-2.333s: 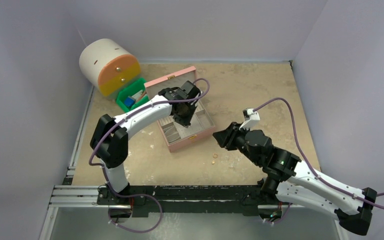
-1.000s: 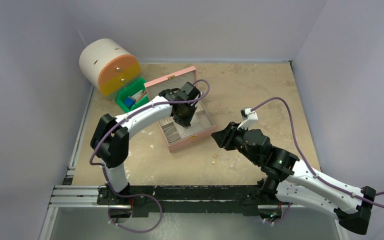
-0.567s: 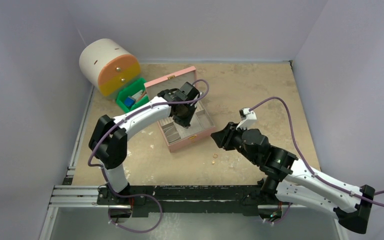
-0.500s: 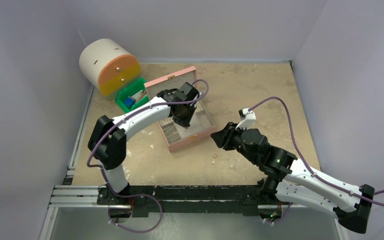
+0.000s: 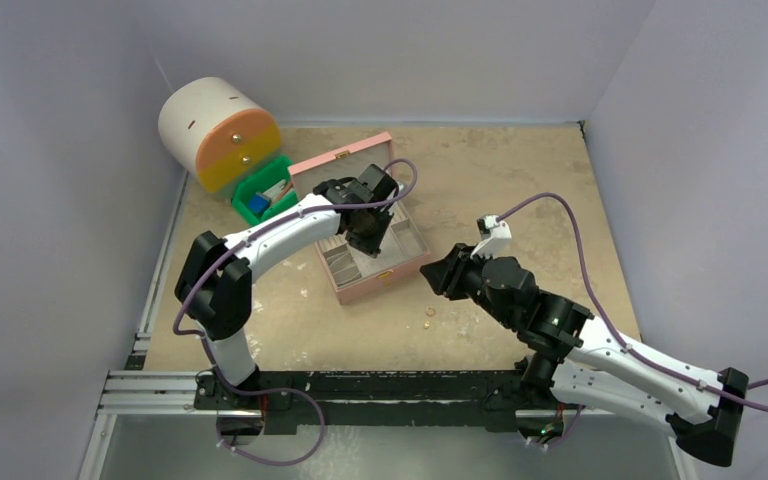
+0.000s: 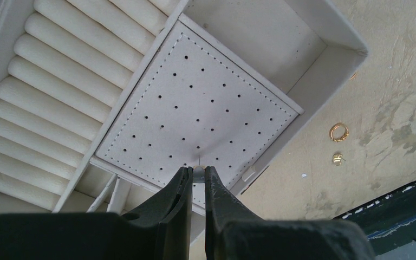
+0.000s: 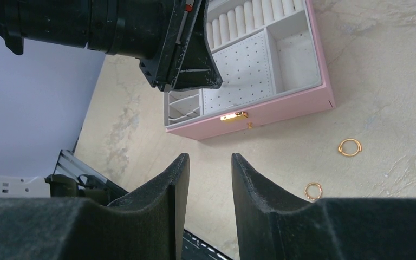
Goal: Organize the mixed jewelry
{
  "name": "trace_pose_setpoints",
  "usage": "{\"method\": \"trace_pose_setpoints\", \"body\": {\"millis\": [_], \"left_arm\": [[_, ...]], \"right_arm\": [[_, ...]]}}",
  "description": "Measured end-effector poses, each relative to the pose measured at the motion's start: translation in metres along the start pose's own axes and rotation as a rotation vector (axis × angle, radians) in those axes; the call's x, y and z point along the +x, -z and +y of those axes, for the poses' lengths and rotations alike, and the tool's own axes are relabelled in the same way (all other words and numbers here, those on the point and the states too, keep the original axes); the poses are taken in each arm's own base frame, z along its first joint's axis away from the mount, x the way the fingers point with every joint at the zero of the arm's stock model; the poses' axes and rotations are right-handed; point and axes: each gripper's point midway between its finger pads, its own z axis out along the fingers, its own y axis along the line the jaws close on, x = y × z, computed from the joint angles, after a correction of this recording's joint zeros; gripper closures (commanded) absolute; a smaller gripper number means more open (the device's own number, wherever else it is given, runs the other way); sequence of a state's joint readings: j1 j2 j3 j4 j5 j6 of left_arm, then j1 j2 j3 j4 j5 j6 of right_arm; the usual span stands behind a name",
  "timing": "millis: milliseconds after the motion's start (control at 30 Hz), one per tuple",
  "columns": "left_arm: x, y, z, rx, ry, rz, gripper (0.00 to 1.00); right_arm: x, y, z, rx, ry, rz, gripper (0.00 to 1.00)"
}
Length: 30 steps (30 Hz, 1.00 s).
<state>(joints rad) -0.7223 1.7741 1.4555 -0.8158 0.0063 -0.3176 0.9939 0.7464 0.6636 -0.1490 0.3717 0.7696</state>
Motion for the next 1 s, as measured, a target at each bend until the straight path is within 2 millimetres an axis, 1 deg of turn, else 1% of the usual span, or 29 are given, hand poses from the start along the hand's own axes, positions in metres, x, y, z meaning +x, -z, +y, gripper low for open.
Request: {"method": "trace_pose_setpoints", "body": {"millis": [300, 467, 1000], "left_arm": [[0.0003, -0.0009, 0.0002, -0.001, 0.000, 0.002, 1.00], [0.0034, -0.0072, 0.0011, -0.006, 0.000, 0.020, 1.00], [0.0018, -0.0077, 0.0026, -0.017, 0.000, 0.019, 1.00]], "right_arm": [[-0.0022, 0.0012, 0.0015, -0.007, -0.004, -0.008, 0.63], [-0.0022, 0.0014, 0.0014, -0.009, -0.005, -0.008, 0.63], [-0.0012, 0.0016, 0.0024, -0.019, -0.007, -0.008, 0.63]]}}
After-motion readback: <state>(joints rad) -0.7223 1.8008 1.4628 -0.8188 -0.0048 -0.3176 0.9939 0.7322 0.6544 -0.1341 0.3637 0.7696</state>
